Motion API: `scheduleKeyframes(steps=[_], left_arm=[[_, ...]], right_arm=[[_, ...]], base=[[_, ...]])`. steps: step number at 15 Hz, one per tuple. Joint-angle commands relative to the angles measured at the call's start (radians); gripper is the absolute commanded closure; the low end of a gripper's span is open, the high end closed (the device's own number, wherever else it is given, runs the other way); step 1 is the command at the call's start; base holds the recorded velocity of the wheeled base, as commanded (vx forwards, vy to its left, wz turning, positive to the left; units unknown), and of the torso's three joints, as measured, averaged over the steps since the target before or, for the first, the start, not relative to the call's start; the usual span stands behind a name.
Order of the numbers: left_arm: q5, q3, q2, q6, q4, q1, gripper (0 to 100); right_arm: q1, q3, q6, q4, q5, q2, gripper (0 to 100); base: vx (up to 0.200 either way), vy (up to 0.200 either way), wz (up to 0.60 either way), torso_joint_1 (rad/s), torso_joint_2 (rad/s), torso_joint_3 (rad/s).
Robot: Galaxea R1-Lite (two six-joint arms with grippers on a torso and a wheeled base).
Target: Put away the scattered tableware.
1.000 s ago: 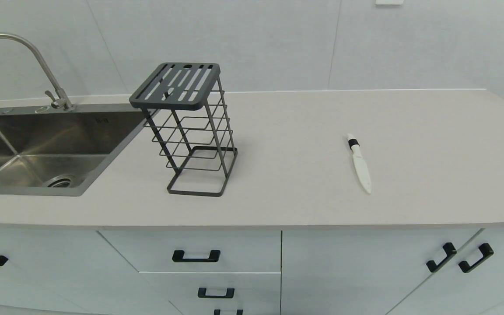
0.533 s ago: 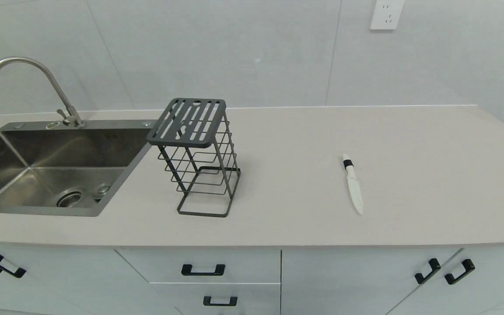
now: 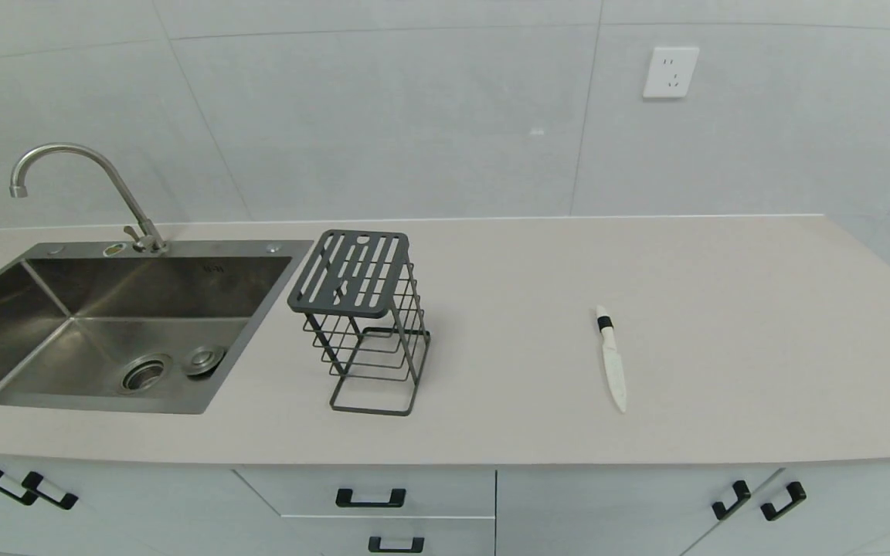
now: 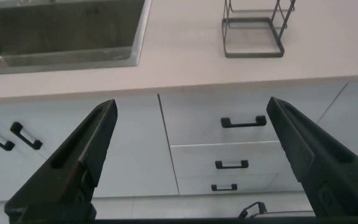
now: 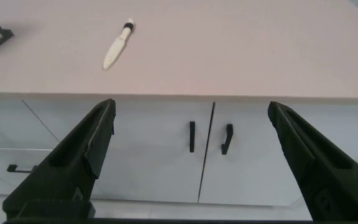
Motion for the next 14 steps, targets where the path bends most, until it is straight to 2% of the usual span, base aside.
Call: scheduleKeyframes(steps=[1,2,6,14], left_arm=[[0.001,0.0,0.001,-0.004,0.0,0.001,0],[0.001,0.0,0.001,-0.005,0.0,0.001,0],[0.001,0.0,0.001,-0.002,-0.001,0.001,0],[0.001,0.0,0.001,-0.009,-0.001,-0.001,0]], right_arm=[[0.0,0.0,0.0,0.0,0.001,0.001,0],[0.0,0.0,-0.002,0.0,0.001,0.001,0],[0.0,0.0,-0.002,0.0,0.001,0.001,0],[0.0,0.0,-0.002,0.0,0.001,0.001,0]], base=[[0.0,0.0,0.0,0.237,-0.47,-0.227],[0.0,0.0,0.0,0.222,-0.41,-0.203],[0.2,0.0,0.0,0.107,-0.21,-0.1],[0.0,0.0,0.0,0.0,0.0,0.0]])
